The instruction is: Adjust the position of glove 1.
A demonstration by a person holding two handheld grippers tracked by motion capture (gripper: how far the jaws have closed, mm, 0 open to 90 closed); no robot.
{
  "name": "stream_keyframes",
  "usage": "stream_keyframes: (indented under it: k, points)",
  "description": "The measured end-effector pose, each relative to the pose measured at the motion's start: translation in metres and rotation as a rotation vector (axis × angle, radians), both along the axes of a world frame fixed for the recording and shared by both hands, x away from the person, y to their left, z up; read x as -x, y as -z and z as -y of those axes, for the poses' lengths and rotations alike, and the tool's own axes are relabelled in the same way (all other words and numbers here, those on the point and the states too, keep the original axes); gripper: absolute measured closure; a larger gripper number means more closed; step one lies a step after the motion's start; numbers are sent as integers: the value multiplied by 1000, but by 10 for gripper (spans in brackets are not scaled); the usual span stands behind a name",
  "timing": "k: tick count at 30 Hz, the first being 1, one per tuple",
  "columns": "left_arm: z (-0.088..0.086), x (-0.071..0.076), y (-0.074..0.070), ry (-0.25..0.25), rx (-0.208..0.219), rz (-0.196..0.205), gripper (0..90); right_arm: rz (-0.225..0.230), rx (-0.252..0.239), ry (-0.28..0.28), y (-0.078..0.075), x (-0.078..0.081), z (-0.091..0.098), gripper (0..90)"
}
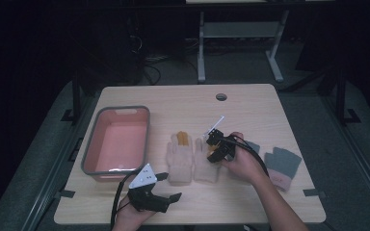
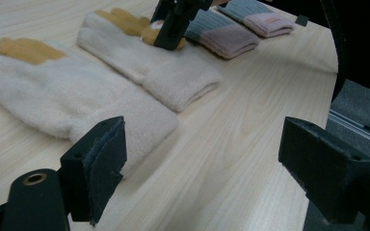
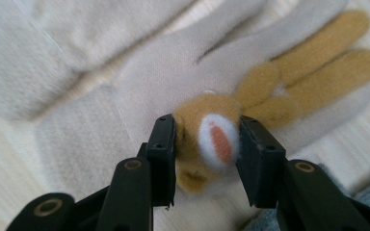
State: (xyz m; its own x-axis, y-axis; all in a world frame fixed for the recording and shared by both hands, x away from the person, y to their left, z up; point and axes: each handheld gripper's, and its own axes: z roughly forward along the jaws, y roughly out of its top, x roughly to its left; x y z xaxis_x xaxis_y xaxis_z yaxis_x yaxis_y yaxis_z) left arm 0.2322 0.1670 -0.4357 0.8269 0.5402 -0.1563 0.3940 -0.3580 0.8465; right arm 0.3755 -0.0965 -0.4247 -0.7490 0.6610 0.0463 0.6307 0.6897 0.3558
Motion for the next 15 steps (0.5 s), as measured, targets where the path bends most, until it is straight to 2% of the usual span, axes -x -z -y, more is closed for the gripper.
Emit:
stream_keyframes:
  k: [5, 15]
  points:
    - [0, -1, 0, -2, 3, -3, 171, 9, -22, -13, -11, 2, -1, 617]
    - [-1, -1, 0, -8, 6, -7, 171, 48, -5, -46, -32, 9, -3, 619]
